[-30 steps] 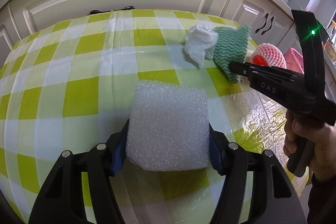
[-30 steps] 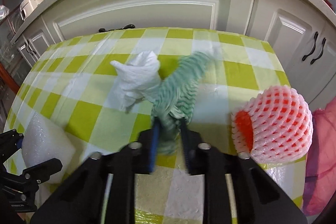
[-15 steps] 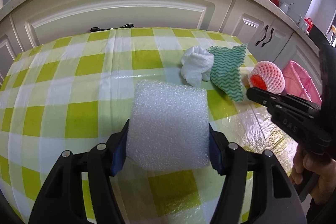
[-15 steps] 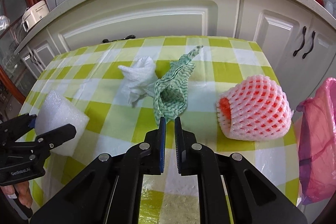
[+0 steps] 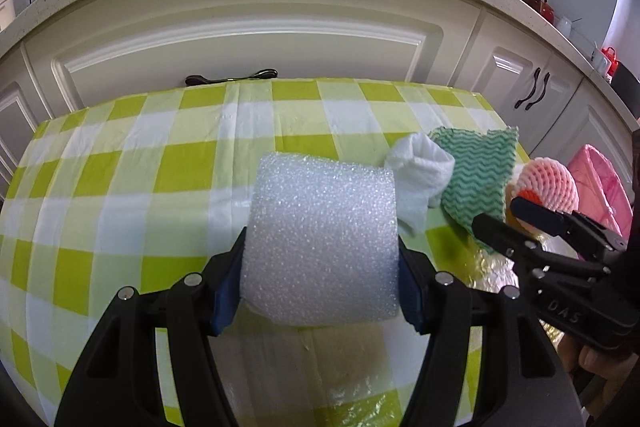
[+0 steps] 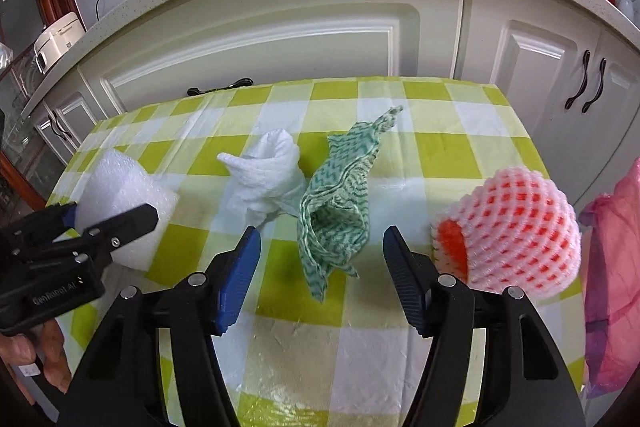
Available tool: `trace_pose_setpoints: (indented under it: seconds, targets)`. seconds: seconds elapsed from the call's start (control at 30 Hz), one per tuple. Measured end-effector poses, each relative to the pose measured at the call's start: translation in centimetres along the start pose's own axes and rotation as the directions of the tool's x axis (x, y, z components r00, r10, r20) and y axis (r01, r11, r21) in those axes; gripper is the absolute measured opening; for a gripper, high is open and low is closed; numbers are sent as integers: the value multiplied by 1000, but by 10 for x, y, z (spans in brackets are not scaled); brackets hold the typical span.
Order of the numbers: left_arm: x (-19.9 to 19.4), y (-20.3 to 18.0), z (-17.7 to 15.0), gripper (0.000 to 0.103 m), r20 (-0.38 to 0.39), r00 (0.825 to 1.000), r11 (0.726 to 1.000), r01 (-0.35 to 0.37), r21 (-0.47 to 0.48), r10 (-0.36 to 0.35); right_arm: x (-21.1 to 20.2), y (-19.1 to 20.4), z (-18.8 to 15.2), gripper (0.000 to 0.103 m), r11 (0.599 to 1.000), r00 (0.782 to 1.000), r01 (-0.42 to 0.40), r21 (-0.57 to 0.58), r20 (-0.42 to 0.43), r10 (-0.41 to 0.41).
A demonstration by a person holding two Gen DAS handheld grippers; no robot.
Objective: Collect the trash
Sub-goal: 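Grasp the green zigzag cloth with the right tool and lift it, then carry the foam block and green cloth over the pink bin and open both tools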
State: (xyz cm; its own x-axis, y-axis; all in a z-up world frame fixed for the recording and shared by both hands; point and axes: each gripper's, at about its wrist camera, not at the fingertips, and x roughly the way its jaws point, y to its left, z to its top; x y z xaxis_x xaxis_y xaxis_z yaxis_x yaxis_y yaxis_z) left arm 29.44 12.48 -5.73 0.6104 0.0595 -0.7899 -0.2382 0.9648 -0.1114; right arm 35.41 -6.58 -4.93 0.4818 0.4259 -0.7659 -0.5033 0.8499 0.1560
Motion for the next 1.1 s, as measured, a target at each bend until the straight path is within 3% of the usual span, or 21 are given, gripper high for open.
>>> trace_pose_setpoints:
  seconds: [0.07, 0.13, 0.2, 0.3, 0.8, 1.1]
  targets:
    - [0, 2, 2, 62, 1, 1000, 1000, -3, -6, 3, 8, 0, 2, 57, 1000, 1000, 3, 2, -9, -3]
    - [0, 4, 3, 62, 2, 1000, 1000, -3, -11, 3, 17, -1, 4, 45, 1000, 1000, 8, 4, -25, -8]
    - [1, 4, 3, 62, 0, 1000, 1000, -2, -15, 2, 27, -5, 5, 25, 1000, 999, 0, 23, -46, 1]
    - [-1, 4, 3, 62, 1, 1000, 1000, -2, -14, 2, 27, -9, 4, 13, 999, 1000, -5, 44, -30, 6]
    - [-37, -28, 16, 62, 80, 996, 999, 31, 23, -32, -91, -26, 1, 12, 995, 986, -39, 90, 168, 24]
    - [-61, -84, 34, 62, 131, 986, 991, 87, 102, -100, -163, -96, -12, 12, 984, 965, 54, 168, 244, -95]
